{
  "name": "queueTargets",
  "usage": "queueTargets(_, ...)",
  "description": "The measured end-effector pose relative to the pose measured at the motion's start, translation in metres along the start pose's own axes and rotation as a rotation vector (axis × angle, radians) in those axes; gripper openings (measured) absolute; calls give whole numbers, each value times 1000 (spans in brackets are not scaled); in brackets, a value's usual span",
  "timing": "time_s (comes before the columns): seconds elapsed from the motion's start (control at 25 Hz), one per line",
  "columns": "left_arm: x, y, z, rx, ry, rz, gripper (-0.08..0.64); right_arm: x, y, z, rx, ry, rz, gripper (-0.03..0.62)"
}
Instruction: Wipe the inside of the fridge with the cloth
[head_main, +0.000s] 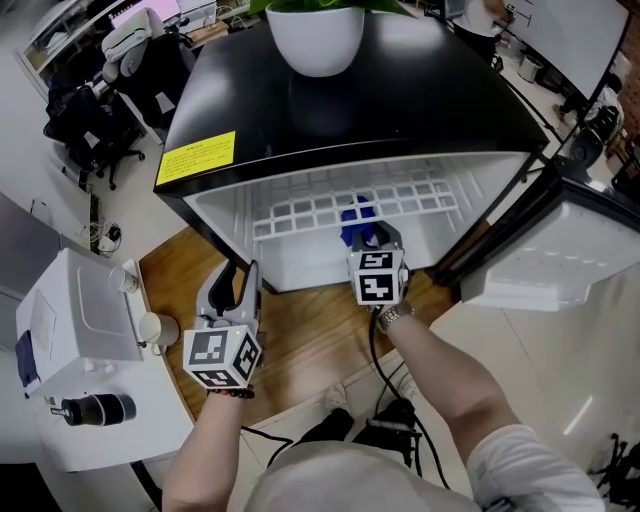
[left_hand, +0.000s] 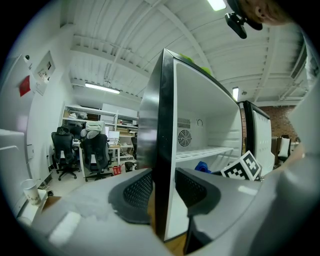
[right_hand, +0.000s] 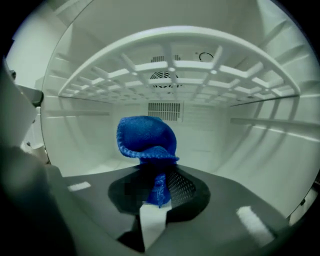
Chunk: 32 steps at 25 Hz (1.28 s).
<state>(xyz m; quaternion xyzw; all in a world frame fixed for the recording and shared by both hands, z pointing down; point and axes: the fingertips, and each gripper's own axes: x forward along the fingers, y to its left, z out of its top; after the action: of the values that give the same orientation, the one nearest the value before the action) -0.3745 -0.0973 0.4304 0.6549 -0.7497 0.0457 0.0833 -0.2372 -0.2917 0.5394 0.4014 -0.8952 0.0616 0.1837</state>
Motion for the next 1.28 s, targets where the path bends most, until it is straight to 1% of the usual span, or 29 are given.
queueTargets(0.24,1,-1,1,-3,-4,-9,140,-13,68,6,7,-15,121,72)
queueTargets(0.4,0,-1,1,-4,-3,-14,141,-24,115,2,9,-9,206,72)
queueTargets(0.56,-1,-1,1,-6,-5,-15,141,-29,153,-11,-9,17,270,72)
queueTargets(0.68,-1,-1,1,-4,-5,-15,141,-25,168,-30,-33,58,285,72)
queueTargets(0.8,-1,-1,1,-1,-4,-16,141,-17,165,-50,-58,107,269,72)
queueTargets(0.92,-1,-1,1,5,-5,-17,141,-13,151,-62,-81,125,240,72)
queueTargets(1.08,-1,0,1,9,-7,-14,141,-12,128,-66,-84,122,201,72)
queueTargets(1.28,-2,1,0,16,1,-15,141,-15,90,-69,-66,128,135,72)
